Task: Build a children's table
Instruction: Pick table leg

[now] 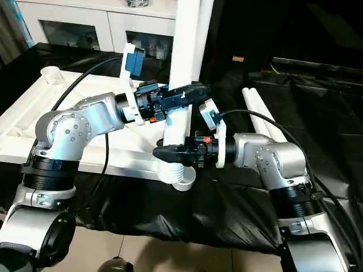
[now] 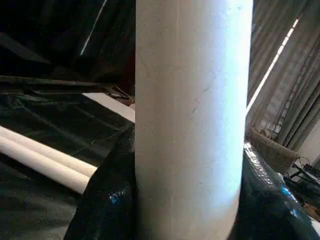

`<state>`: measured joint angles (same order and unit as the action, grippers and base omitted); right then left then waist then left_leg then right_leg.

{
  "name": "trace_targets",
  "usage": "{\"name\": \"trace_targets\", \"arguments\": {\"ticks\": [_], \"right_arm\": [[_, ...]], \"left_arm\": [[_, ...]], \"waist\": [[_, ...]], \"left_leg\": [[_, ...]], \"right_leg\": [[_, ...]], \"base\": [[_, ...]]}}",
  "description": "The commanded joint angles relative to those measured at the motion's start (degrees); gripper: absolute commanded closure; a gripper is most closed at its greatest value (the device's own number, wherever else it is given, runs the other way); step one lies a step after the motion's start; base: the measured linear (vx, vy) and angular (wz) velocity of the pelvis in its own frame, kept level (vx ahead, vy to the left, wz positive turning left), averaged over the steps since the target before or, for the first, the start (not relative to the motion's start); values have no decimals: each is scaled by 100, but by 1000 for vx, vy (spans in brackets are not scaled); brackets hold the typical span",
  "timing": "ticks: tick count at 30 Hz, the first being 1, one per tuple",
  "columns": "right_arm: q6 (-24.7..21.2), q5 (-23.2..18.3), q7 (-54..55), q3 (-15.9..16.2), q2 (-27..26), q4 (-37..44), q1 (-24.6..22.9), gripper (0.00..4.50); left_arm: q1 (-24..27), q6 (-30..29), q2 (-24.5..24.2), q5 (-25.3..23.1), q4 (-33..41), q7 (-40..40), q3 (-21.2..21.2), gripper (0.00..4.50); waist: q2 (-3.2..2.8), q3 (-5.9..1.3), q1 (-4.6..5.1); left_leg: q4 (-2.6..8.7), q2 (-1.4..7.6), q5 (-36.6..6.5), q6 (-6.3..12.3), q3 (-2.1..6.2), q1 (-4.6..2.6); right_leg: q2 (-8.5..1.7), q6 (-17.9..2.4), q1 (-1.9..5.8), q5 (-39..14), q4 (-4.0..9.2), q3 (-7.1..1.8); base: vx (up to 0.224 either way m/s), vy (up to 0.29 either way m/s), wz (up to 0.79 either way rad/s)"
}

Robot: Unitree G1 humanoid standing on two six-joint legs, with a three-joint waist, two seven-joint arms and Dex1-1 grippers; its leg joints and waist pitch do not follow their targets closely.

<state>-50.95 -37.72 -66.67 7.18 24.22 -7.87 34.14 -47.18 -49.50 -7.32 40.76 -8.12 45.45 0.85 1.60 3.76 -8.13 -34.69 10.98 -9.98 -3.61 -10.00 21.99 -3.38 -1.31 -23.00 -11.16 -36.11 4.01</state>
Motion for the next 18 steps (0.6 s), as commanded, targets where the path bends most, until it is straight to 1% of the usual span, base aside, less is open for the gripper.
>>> {"name": "trace_targets", "arguments": {"ticks": [1, 5, 6, 7, 8, 9, 10, 12, 14, 15, 16, 18], "right_arm": [[22, 39, 81, -59, 3, -32, 59, 242], [72, 37, 122, -91, -32, -16, 1, 251], [104, 16, 170, -136, -64, -7, -37, 251], [112, 12, 182, -149, -74, -7, -44, 252], [114, 12, 184, -152, -77, -7, -45, 252], [130, 10, 219, -179, -95, 1, -66, 252], [152, 11, 252, -206, -111, 8, -86, 253], [256, -25, 439, -373, -210, 72, -215, 257], [295, -36, 507, -425, -247, 86, -252, 258], [350, -55, 627, -505, -306, 100, -303, 258], [454, -47, 742, -580, -370, 108, -352, 258], [565, -62, 970, -737, -484, 137, -455, 258]], "left_arm": [[-100, -2, 36, 42, 94, 67, -71, 264], [-74, 42, 41, 4, 107, 28, -74, 264], [-70, 142, 50, -56, 91, 0, -77, 229], [-73, 154, 56, -53, 80, 6, -71, 194], [-74, 157, 58, -53, 78, 7, -69, 194], [-88, 156, 101, -27, 27, -67, -1, 192], [-101, 196, 118, -31, -5, -88, 33, 182], [-42, 754, 205, -171, 43, -108, 136, 157], [-22, 996, 244, -237, 55, -134, 181, 153], [-8, 1455, 317, -383, 51, -214, 260, 153], [-14, 1710, 394, -355, 53, -234, 397, 153], [-71, 1889, 457, -222, 38, -291, 653, 153]], "waist": [[0, -483, 6], [12, -482, 13], [-5, -483, 13], [-2, -485, 14], [1, -484, 14], [-28, -485, 13], [-17, -484, 19], [-3, -487, 3], [-4, -491, 6], [-4, -488, 11], [-16, -483, 8], [2, -486, 9]], "left_leg": [[317, 209, -407, 104, 60, -88], [320, 213, -404, 111, 62, -88], [320, 215, -409, 109, 63, -88], [319, 215, -409, 103, 63, -89], [320, 211, -422, 101, 61, -89], [319, 210, -424, 97, 67, -89], [318, 210, -426, 96, 64, -88], [322, 215, -425, 102, 70, -82], [324, 216, -427, 97, 70, -83], [325, 221, -475, 84, 69, -90], [332, 222, -491, 80, 78, -82], [332, 213, -489, 52, 71, -82]], "right_leg": [[-472, -1142, 373, -444, 388, -287], [-469, -1140, 373, -447, 386, -287], [-472, -1139, 371, -434, 393, -287], [-470, -1142, 373, -423, 388, -285], [-468, -1145, 374, -428, 391, -286], [-467, -1148, 376, -418, 386, -285], [-463, -1148, 374, -387, 391, -287], [-480, -1133, 384, -406, 406, -289], [-480, -1139, 386, -373, 397, -286], [-480, -1123, 384, -405, 409, -287], [-486, -1120, 386, -427, 415, -285], [-490, -1114, 388, -451, 411, -284]], "base": [[0, 0, 0], [0, 0, 0], [0, 0, 0], [0, 0, 0], [0, 0, 0], [0, 0, 0], [0, 0, 0], [0, 0, 0], [0, 0, 0], [0, 0, 0], [0, 0, 0], [0, 0, 0]]}}
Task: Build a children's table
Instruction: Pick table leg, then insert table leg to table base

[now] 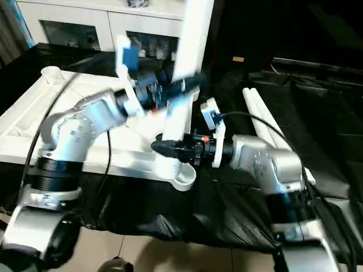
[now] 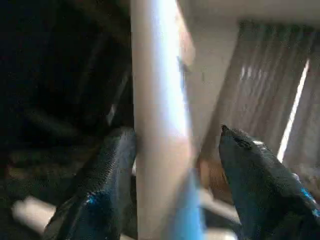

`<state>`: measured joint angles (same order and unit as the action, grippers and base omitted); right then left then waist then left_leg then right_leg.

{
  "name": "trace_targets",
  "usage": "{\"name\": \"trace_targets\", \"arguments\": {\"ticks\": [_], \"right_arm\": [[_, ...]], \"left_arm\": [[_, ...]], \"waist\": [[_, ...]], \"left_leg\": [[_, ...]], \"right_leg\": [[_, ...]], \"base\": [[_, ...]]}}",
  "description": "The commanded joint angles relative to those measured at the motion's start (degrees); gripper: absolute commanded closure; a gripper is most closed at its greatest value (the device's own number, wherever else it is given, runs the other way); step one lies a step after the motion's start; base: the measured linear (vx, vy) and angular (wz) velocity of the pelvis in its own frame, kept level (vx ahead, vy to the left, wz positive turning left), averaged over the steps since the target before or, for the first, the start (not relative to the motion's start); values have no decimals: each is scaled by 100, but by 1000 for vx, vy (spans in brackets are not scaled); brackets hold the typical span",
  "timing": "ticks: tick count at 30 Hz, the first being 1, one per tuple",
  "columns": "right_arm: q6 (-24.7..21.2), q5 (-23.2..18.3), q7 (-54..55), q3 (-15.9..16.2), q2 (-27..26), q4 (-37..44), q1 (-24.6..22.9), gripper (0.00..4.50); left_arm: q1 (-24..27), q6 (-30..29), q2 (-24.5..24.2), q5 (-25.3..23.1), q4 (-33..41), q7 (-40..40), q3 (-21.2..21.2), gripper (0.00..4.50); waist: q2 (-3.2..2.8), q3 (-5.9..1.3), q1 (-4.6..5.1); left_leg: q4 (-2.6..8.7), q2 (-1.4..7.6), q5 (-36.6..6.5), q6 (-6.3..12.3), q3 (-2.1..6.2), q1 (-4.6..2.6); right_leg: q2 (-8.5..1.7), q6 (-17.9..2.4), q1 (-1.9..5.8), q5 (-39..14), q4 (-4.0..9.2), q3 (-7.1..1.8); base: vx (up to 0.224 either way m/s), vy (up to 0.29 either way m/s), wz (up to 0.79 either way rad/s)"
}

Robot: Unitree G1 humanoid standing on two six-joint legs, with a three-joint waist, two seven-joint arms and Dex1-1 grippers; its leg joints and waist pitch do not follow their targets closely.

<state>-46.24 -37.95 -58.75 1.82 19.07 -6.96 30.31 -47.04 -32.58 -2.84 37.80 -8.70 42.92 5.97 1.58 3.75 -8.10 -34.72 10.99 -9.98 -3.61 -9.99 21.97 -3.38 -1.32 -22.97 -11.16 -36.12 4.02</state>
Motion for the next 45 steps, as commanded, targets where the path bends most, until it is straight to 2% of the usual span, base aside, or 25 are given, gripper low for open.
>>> {"name": "trace_targets", "arguments": {"ticks": [1, 6, 7, 8, 9, 11, 12, 13, 14, 15, 16, 18, 19, 20, 22, 25, 26, 28, 29, 31, 33, 39, 40, 42, 45], "right_arm": [[220, -8, 366, -309, -54, 81, -158, 258], [673, 374, 1025, -482, -217, 177, -447, 259], [1026, 749, 1360, -433, -217, 213, -624, 259], [1123, 865, 1514, -429, -238, 225, -688, 259], [1206, 953, 1639, -436, -257, 233, -750, 259], [1478, 1218, 1997, -443, -337, 258, -878, 259], [1574, 1296, 2100, -444, -365, 268, -917, 259], [1578, 1299, 2104, -444, -366, 268, -919, 259], [1762, 1458, 2283, -425, -394, 239, -953, 259], [1838, 1525, 2352, -412, -402, 226, -966, 259], [2084, 1685, 2499, -387, -440, 181, -1000, 259], [2260, 1761, 2575, -388, -482, 153, -1021, 259], [2362, 1789, 2612, -396, -518, 173, -1050, 259], [2362, 1789, 2612, -396, -518, 173, -1050, 259], [2471, 1821, 2688, -415, -562, 266, -1116, 259], [2480, 1849, 2746, -429, -566, 335, -1164, 259], [2454, 1871, 2825, -436, -564, 400, -1242, 259], [2465, 1927, 2893, -413, -540, 435, -1293, 259], [2465, 1927, 2893, -413, -540, 435, -1293, 259], [2618, 2013, 2893, -359, -532, 499, -1400, 259], [2759, 2124, 2910, -310, -517, 502, -1447, 259], [2606, 2004, 2710, -158, -497, 604, -1511, 259], [2603, 2014, 2697, -139, -512, 619, -1510, 259], [2594, 2014, 2709, -147, -540, 623, -1499, 259], [2567, 1979, 2694, -155, -569, 619, -1481, 259]], "left_arm": [[-114, 326, -23, 81, 93, -22, 236, 153], [-169, 487, -345, 109, -89, 307, 415, 153], [-12, 613, -775, -266, -226, 808, 30, 153], [100, 812, -974, -521, -278, 1074, -208, 153], [230, 983, -1183, -773, -350, 1378, -481, 153], [534, 1600, -1626, -1503, -734, 2024, -1163, 153], [624, 1805, -1758, -1735, -898, 2212, -1388, 153], [627, 1812, -1763, -1743, -904, 2219, -1396, 153], [689, 2082, -1886, -2022, -1177, 2393, -1654, 153], [708, 2186, -1931, -2129, -1291, 2463, -1753, 153], [739, 2456, -2040, -2397, -1653, 2704, -2019, 153], [738, 2591, -2091, -2509, -1870, 2843, -2146, 153], [725, 2628, -2122, -2556, -2075, 2977, -2230, 153], [725, 2628, -2122, -2556, -2075, 2977, -2230, 153], [650, 2940, -2120, -2708, -2567, 3284, -2340, 153], [559, 3256, -2087, -2885, -3018, 3456, -2430, 153], [438, 3569, -2064, -3091, -3498, 3513, -2547, 181], [368, 3693, -2056, -3218, -3761, 3487, -2603, 189], [368, 3693, -2056, -3218, -3761, 3487, -2603, 194], [322, 3971, -2087, -3402, -4048, 3526, -2685, 221], [302, 4034, -2098, -3466, -4165, 3550, -2699, 231], [274, 4256, -2143, -3621, -4461, 3505, -2633, 285], [278, 4268, -2162, -3635, -4491, 3500, -2611, 312], [276, 4275, -2175, -3641, -4516, 3504, -2583, 318], [285, 4292, -2196, -3640, -4528, 3524, -2535, 345]], "waist": [[-1, -484, 11], [-19, -478, 45], [-15, -470, 38], [-15, -470, 38], [-33, -467, 51], [-85, -462, 67], [-75, -470, 89], [-89, -476, 79], [-154, -480, 80], [-116, -485, 81], [-166, -483, 71], [-127, -466, 85], [-195, -473, 94], [-195, -473, 94], [-167, -458, 137], [-180, -471, 169], [-192, -470, 188], [-211, -477, 199], [-196, -478, 212], [-203, -475, 220], [-203, -476, 225], [-196, -453, 252], [-174, -455, 255], [-193, -458, 248], [-180, -455, 249]], "left_leg": [[336, 213, -491, 47, 68, -82], [355, 203, -515, -26, 63, -109], [363, 204, -521, -49, 61, -113], [363, 204, -521, -49, 61, -113], [389, 203, -497, -76, 74, -129], [403, 199, -540, -134, 75, -134], [410, 202, -611, -178, 63, -143], [411, 207, -632, -190, 71, -150], [406, 212, -694, -219, 68, -158], [421, 216, -753, -260, 73, -152], [423, 224, -802, -275, 85, -152], [436, 207, -948, -298, 77, -146], [430, 212, -990, -308, 85, -149], [430, 212, -990, -308, 85, -149], [426, 187, -1052, -242, 69, -143], [428, 207, -1004, -205, 83, -135], [424, 200, -984, -173, 79, -133], [423, 205, -1014, -179, 89, -135], [421, 212, -1020, -165, 84, -142], [416, 211, -1014, -124, 85, -130], [414, 210, -1004, -105, 83, -129], [423, 220, -1123, -46, 84, -135], [422, 224, -1116, -39, 81, -135], [422, 228, -1103, -39, 86, -138], [427, 238, -1094, -33, 85, -141]], "right_leg": [[-487, -1111, 383, -453, 405, -284], [-462, -997, 343, -585, 407, -281], [-467, -899, 328, -699, 414, -289], [-467, -899, 328, -699, 414, -289], [-460, -711, 315, -841, 440, -299], [-461, -623, 302, -874, 451, -307], [-457, -585, 305, -885, 443, -315], [-467, -599, 300, -865, 440, -312], [-467, -653, 289, -819, 425, -314], [-471, -717, 301, -727, 420, -312], [-482, -795, 298, -633, 415, -309], [-490, -813, 312, -749, 433, -315], [-500, -862, 315, -741, 413, -318], [-500, -862, 315, -741, 413, -318], [-483, -888, 310, -806, 468, -323], [-493, -964, 334, -673, 431, -321], [-485, -994, 330, -638, 449, -320], [-494, -1032, 346, -576, 424, -319], [-497, -1075, 342, -544, 421, -319], [-504, -1127, 351, -486, 425, -325], [-516, -1125, 353, -516, 428, -326], [-524, -1160, 347, -840, 457, -323], [-525, -1165, 344, -828, 459, -326], [-527, -1177, 338, -812, 452, -326], [-534, -1200, 331, -786, 440, -328]], "base": [[0, 0, 0], [0, 0, 0], [0, 0, 0], [0, 0, 0], [0, 0, 0], [0, 0, 0], [0, 0, 0], [0, 0, 0], [0, 0, 0], [0, 0, 0], [0, 0, 0], [0, 0, 0], [0, 0, 0], [0, 0, 0], [0, 0, 0], [0, 0, 0], [0, 0, 0], [0, 0, 0], [0, 0, 0], [0, 0, 0], [0, 0, 0], [0, 0, 0], [0, 0, 0], [0, 0, 0], [0, 0, 0]]}}
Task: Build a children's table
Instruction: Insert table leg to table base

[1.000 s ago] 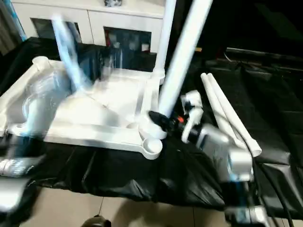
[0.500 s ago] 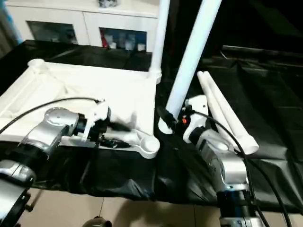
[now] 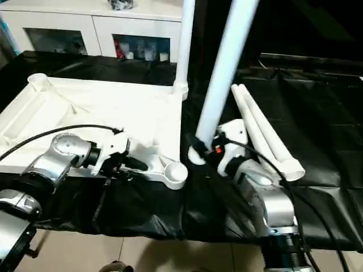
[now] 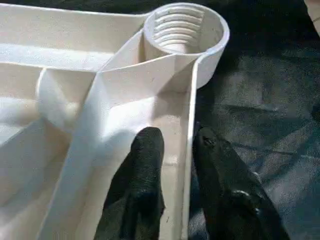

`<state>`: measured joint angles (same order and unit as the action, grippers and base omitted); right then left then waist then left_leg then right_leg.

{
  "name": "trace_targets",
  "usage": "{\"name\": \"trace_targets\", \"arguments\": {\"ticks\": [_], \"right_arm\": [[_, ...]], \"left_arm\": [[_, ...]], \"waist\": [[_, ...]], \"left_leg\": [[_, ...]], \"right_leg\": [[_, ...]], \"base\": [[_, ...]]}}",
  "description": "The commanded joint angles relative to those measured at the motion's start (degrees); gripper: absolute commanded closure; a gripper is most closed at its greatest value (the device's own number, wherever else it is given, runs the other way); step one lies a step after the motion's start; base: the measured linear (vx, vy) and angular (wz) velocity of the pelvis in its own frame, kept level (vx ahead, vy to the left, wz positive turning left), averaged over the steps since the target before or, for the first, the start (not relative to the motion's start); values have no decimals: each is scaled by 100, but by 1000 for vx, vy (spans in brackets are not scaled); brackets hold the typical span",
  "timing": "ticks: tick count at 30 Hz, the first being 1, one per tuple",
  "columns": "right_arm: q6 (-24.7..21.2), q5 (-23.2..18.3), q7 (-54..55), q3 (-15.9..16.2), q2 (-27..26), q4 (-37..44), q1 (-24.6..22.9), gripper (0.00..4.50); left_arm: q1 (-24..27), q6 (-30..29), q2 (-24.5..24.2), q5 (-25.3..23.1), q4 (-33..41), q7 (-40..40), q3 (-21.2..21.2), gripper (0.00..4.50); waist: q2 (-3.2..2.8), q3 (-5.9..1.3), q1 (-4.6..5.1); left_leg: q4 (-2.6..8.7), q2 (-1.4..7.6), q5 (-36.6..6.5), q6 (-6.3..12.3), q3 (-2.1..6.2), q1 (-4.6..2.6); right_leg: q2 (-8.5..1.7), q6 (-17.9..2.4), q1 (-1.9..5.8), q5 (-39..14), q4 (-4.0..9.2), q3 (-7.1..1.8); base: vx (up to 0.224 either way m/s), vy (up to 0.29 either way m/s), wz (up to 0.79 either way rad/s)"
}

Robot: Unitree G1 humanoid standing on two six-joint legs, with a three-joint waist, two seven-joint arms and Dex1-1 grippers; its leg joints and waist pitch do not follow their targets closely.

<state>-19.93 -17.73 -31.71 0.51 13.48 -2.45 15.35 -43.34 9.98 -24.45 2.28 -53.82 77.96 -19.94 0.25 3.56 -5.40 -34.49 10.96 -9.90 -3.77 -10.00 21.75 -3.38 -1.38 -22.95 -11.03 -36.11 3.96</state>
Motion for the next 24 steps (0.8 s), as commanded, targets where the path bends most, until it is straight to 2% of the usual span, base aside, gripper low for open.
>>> {"name": "trace_targets", "arguments": {"ticks": [1, 2, 12, 16, 19, 21, 24], "right_arm": [[-85, -64, -24, -25, -15, 166, 19, 259], [-109, -83, -35, -21, -15, 153, 33, 259], [-214, -184, -233, 72, 15, 71, 137, 259], [-227, -178, -285, 100, 14, 44, 175, 259], [-260, -194, -382, 125, 16, 14, 218, 259], [-326, -230, -479, 162, 26, 1, 257, 259], [-454, -276, -628, 222, 62, -65, 350, 259]], "left_arm": [[-80, 47, -43, -88, -21, 25, 69, 357], [-72, 55, -59, -91, -37, 24, 92, 362], [39, 171, -166, -131, -128, 74, 150, 443], [75, 251, -156, -231, -162, 47, 130, 450], [104, 238, -137, -260, -154, 36, 124, 450], [107, 114, -80, -221, -107, -56, 168, 450], [60, -238, 124, -102, -10, -285, 313, 450]], "waist": [[-49, -435, -21], [-30, -433, -21], [0, -418, -36], [0, -431, 0], [-1, -429, 0], [-23, -426, -12], [-8, -414, -6]], "left_leg": [[403, 238, -1093, -12, 84, -119], [404, 238, -1098, -8, 82, -119], [415, 237, -1081, 8, 84, -109], [407, 232, -984, 19, 86, -88], [402, 230, -976, 48, 74, -107], [402, 236, -1013, 47, 79, -111], [406, 235, -1112, 20, 72, -122]], "right_leg": [[-533, -1196, 327, -788, 441, -324], [-533, -1194, 327, -802, 444, -322], [-548, -1081, 320, -1095, 465, -325], [-548, -1095, 337, -926, 442, -324], [-539, -1138, 323, -875, 442, -326], [-545, -1155, 322, -911, 442, -326], [-537, -1175, 320, -1045, 456, -324]], "base": [[0, 0, 0], [0, 0, 0], [0, 0, 0], [0, 0, 0], [0, 0, 0], [0, 0, 0], [0, 0, 0]]}}
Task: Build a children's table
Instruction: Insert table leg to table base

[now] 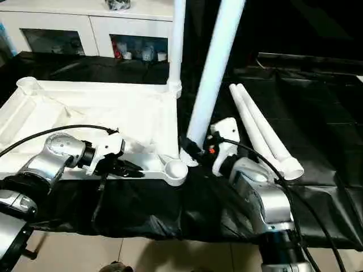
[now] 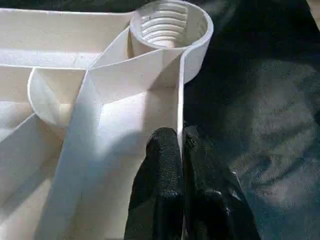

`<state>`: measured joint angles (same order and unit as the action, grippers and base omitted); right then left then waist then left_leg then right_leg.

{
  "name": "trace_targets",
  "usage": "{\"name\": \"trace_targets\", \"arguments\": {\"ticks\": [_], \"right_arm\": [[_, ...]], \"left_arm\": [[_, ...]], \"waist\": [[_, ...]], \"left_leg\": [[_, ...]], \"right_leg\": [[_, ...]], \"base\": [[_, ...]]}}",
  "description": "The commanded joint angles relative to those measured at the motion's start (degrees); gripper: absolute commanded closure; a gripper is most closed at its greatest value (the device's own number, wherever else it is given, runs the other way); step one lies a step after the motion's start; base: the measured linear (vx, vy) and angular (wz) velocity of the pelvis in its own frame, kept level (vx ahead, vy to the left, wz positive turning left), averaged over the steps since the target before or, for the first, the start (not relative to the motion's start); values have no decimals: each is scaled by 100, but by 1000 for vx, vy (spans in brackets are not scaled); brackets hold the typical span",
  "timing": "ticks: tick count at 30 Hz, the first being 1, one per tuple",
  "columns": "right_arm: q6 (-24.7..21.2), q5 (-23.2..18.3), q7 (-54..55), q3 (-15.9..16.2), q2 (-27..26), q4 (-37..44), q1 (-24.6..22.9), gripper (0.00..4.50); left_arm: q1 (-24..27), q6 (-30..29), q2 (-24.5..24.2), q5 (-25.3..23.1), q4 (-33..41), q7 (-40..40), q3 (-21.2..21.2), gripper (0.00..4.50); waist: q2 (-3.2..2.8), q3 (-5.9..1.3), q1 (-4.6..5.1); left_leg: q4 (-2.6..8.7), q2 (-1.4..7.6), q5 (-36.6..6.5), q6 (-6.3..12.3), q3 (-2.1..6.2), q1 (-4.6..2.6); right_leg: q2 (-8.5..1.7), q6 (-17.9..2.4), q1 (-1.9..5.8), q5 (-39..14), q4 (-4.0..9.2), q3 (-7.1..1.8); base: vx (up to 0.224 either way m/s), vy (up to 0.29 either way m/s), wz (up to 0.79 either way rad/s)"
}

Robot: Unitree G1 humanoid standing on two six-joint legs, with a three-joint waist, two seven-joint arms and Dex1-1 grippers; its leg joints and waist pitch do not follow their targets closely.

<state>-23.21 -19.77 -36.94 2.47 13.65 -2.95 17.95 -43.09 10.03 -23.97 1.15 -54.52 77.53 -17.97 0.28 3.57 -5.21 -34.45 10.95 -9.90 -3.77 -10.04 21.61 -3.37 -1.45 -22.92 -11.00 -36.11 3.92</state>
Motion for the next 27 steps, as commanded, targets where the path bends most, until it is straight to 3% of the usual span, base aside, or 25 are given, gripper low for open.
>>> {"name": "trace_targets", "arguments": {"ticks": [1, 2, 5, 6, 9, 14, 22, 27], "right_arm": [[-145, -77, -127, 35, 54, -26, 103, 259], [-199, -82, -197, 69, 85, -89, 160, 259], [-175, 62, -340, 189, 201, -307, 284, 259], [-134, 138, -357, 222, 241, -395, 317, 259], [-25, 253, -327, 207, 301, -645, 419, 259], [107, 287, -320, 133, 280, -963, 549, 259], [219, 278, -564, 230, 150, -1704, 742, 259], [286, 177, -556, 106, 56, -1961, 693, 259]], "left_arm": [[29, -285, 98, 16, 68, -277, 125, 450], [13, -441, 197, 40, 120, -408, 150, 450], [22, -750, 448, 79, 262, -725, 186, 450], [44, -834, 524, 104, 313, -798, 198, 450], [137, -943, 624, 83, 476, -886, 202, 450], [247, -981, 603, 33, 675, -852, 161, 450], [306, -1245, 530, 3, 962, -879, 181, 450], [310, -1437, 534, 39, 1024, -945, 242, 450]], "waist": [[-16, -417, -35], [-43, -415, -41], [28, -414, -40], [16, -413, -51], [67, -420, -68], [28, -420, -77], [21, -437, -79], [29, -428, -68]], "left_leg": [[402, 241, -1106, 18, 81, -111], [396, 246, -1133, 19, 81, -113], [392, 231, -1114, 17, 73, -100], [385, 229, -1074, 30, 75, -102], [376, 221, -956, 93, 67, -88], [379, 230, -932, 117, 72, -93], [376, 229, -879, 150, 70, -88], [386, 232, -975, 122, 71, -100]], "right_leg": [[-542, -1174, 319, -1061, 456, -318], [-550, -1179, 314, -1083, 463, -323], [-545, -1154, 339, -1170, 478, -318], [-554, -1130, 330, -1245, 492, -320], [-545, -1065, 333, -1265, 498, -318], [-538, -1072, 315, -1188, 485, -312], [-536, -1151, 325, -942, 452, -309], [-538, -1130, 320, -1119, 473, -308]], "base": [[0, 0, 0], [0, 0, 0], [0, 0, 0], [0, 0, 0], [0, 0, 0], [0, 0, 0], [0, 0, 0], [0, 0, 0]]}}
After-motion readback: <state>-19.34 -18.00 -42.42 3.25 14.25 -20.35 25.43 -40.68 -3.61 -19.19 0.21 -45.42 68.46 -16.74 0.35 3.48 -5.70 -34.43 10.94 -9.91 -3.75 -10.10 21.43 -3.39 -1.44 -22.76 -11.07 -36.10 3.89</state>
